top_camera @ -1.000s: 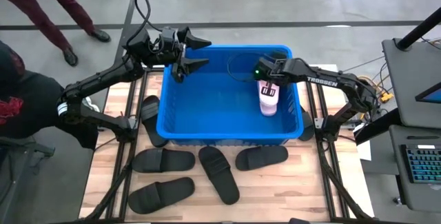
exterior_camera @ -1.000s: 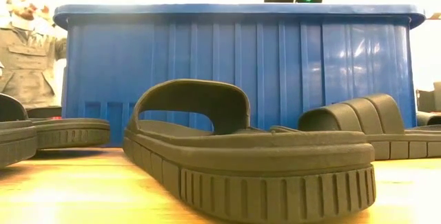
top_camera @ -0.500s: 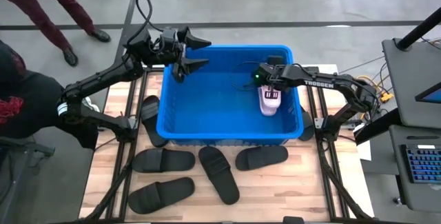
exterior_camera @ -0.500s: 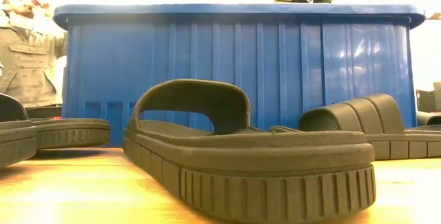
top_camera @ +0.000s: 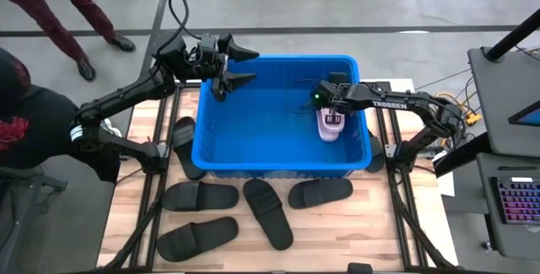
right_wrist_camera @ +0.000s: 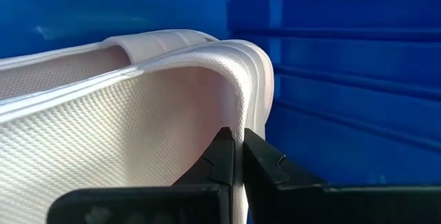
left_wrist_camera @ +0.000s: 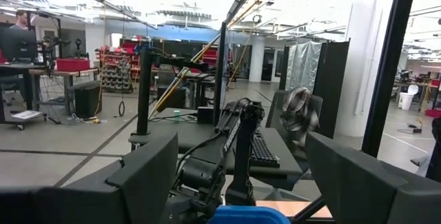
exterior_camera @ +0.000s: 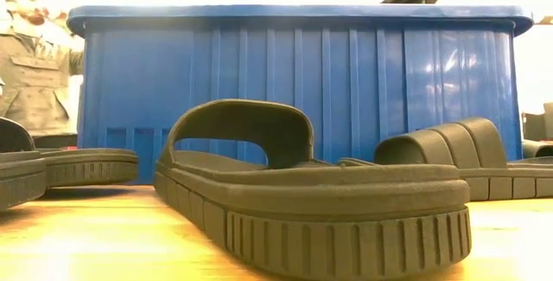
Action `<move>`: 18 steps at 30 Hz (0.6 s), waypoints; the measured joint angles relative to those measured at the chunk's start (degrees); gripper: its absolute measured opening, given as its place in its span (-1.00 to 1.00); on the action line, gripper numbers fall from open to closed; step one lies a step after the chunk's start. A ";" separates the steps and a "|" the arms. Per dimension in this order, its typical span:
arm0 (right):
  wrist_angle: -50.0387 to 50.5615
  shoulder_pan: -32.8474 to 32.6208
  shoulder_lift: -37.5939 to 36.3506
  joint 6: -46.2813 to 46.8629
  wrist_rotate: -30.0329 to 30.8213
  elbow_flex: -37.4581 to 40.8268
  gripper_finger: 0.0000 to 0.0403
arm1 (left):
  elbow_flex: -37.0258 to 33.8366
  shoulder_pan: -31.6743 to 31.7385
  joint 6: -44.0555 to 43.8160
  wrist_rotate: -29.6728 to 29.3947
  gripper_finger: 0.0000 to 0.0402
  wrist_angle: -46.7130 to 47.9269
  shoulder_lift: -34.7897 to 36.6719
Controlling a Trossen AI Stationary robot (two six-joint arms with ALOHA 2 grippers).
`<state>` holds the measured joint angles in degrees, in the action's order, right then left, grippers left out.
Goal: Pick and place slides into bin
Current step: Stack the pink slide on top of the pink slide into the blue bin
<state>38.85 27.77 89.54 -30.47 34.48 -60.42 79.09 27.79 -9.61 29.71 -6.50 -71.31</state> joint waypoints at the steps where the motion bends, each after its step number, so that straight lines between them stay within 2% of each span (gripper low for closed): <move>1: -0.10 0.00 0.00 0.01 -0.12 0.08 -0.96 | 0.00 0.00 0.00 0.00 0.50 0.00 0.00; 8: 0.39 0.02 0.04 -0.23 -0.33 -0.64 -0.90 | 0.00 0.00 0.00 0.02 0.50 0.02 0.00; 18: 5.32 0.03 0.17 -0.16 -0.89 -2.87 -0.61 | 0.00 0.01 -0.02 0.04 0.50 0.01 0.00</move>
<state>44.17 27.80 89.71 -30.63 33.59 -63.29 79.09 27.80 -9.63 29.76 -6.49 -71.31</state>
